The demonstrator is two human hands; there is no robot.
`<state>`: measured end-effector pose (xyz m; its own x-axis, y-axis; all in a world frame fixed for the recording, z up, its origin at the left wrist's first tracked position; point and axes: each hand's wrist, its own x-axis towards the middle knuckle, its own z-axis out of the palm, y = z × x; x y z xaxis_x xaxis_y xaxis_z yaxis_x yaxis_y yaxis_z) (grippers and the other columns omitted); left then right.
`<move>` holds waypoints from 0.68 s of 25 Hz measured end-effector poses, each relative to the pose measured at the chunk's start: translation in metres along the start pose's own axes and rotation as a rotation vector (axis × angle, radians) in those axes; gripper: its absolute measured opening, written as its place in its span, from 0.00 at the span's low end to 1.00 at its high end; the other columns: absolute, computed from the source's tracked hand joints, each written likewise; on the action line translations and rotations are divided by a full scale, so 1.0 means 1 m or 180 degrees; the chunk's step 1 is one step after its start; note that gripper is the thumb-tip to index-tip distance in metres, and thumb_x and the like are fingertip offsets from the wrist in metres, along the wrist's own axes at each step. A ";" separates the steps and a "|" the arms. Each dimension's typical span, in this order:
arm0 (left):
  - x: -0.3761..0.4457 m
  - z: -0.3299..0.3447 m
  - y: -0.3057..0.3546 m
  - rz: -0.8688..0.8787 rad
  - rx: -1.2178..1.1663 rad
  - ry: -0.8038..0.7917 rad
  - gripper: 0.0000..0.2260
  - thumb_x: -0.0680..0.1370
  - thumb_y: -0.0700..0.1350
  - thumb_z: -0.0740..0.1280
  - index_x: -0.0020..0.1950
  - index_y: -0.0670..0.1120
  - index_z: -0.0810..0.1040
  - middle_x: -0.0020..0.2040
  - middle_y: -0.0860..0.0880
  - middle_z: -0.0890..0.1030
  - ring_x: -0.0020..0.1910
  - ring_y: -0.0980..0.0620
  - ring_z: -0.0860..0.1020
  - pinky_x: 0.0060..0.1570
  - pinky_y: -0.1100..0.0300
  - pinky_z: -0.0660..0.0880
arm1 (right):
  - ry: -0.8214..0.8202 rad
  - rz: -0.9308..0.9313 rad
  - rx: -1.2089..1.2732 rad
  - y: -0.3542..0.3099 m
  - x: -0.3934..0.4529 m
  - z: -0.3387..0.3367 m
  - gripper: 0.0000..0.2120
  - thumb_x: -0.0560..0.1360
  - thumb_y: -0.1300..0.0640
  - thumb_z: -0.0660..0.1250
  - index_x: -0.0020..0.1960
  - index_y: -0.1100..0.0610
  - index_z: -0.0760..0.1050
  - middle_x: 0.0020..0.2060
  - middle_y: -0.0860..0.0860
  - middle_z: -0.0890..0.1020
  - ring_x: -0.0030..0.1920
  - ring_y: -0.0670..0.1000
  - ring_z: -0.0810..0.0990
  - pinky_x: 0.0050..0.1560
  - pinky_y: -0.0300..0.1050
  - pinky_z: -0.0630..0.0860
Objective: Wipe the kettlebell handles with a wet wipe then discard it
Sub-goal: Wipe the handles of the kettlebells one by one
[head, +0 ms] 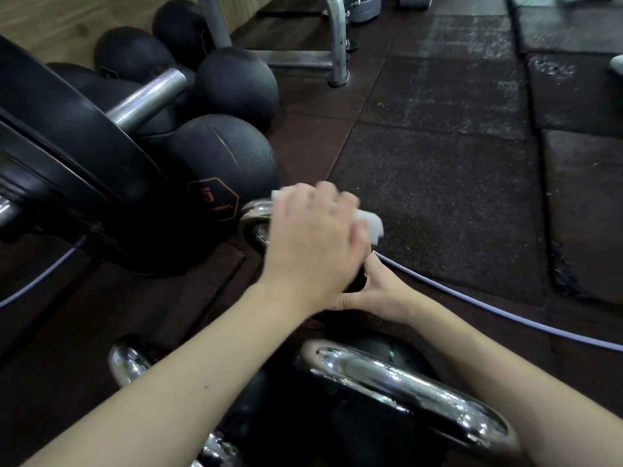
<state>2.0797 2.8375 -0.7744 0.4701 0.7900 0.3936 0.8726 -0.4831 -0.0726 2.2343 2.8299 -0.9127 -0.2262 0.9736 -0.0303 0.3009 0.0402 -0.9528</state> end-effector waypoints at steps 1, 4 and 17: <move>-0.002 0.002 0.007 0.0484 0.0158 -0.0023 0.15 0.82 0.53 0.58 0.55 0.47 0.80 0.52 0.44 0.79 0.52 0.39 0.77 0.58 0.42 0.68 | -0.0068 -0.0020 -0.0051 -0.002 0.000 0.000 0.52 0.64 0.45 0.87 0.80 0.51 0.63 0.75 0.46 0.73 0.76 0.44 0.70 0.77 0.52 0.70; -0.001 0.000 -0.010 0.0902 0.0141 -0.0113 0.15 0.83 0.53 0.58 0.60 0.47 0.80 0.54 0.45 0.79 0.53 0.39 0.77 0.59 0.42 0.70 | -0.0060 -0.0066 -0.0043 -0.002 0.000 0.000 0.53 0.63 0.47 0.87 0.80 0.51 0.61 0.76 0.45 0.71 0.77 0.41 0.69 0.78 0.45 0.68; 0.008 -0.014 -0.025 -0.1271 -0.0265 -0.0237 0.14 0.83 0.47 0.54 0.48 0.45 0.77 0.51 0.40 0.79 0.52 0.35 0.77 0.54 0.43 0.70 | 0.0039 0.0019 0.0090 -0.003 -0.004 -0.001 0.48 0.61 0.46 0.87 0.74 0.40 0.65 0.73 0.42 0.74 0.74 0.39 0.71 0.76 0.41 0.68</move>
<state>2.0599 2.8506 -0.7561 0.1078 0.9451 0.3084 0.9760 -0.1596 0.1481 2.2353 2.8261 -0.9091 -0.2132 0.9765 -0.0326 0.2758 0.0282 -0.9608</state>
